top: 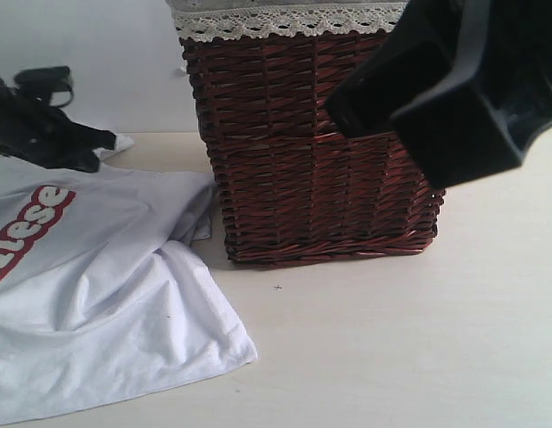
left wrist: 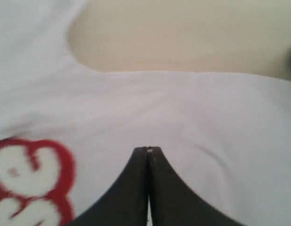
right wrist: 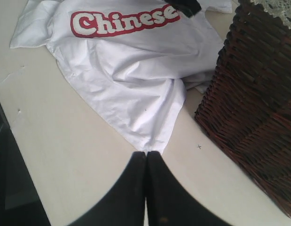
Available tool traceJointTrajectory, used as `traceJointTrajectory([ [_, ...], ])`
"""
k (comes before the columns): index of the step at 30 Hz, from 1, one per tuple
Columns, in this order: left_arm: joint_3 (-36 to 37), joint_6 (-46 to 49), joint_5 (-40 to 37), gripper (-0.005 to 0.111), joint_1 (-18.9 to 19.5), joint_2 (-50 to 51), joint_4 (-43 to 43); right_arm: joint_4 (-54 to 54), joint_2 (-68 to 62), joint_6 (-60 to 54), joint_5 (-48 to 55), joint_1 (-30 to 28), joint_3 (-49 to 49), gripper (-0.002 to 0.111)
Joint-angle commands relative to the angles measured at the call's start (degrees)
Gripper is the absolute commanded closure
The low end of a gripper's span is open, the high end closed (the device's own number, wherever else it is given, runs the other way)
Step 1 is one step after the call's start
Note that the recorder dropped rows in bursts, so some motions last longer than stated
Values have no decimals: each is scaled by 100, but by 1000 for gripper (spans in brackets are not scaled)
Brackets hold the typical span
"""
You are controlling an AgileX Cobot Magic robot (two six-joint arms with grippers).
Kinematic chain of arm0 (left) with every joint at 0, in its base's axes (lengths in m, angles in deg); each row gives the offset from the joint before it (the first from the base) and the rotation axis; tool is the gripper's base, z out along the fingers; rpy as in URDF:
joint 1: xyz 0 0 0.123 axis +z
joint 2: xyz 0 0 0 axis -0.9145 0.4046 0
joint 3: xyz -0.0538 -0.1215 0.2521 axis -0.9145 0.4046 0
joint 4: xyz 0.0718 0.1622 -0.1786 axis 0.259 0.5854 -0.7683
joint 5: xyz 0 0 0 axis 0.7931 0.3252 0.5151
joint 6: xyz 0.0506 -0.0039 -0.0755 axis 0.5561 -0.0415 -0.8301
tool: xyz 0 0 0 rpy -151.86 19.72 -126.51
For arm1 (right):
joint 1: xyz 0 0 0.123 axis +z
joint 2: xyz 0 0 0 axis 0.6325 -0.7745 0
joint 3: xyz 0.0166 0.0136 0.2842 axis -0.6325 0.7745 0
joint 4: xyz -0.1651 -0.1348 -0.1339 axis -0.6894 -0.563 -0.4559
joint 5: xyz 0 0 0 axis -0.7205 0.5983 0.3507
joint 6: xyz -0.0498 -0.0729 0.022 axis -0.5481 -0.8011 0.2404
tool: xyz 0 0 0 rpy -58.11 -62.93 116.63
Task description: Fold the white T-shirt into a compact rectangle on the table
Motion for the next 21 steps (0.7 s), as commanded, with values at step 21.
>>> traceJointTrajectory([
  [21,2172,-4983,-1402,107,2019,-513,5544,-5,20,-31,30,-23,18,108],
])
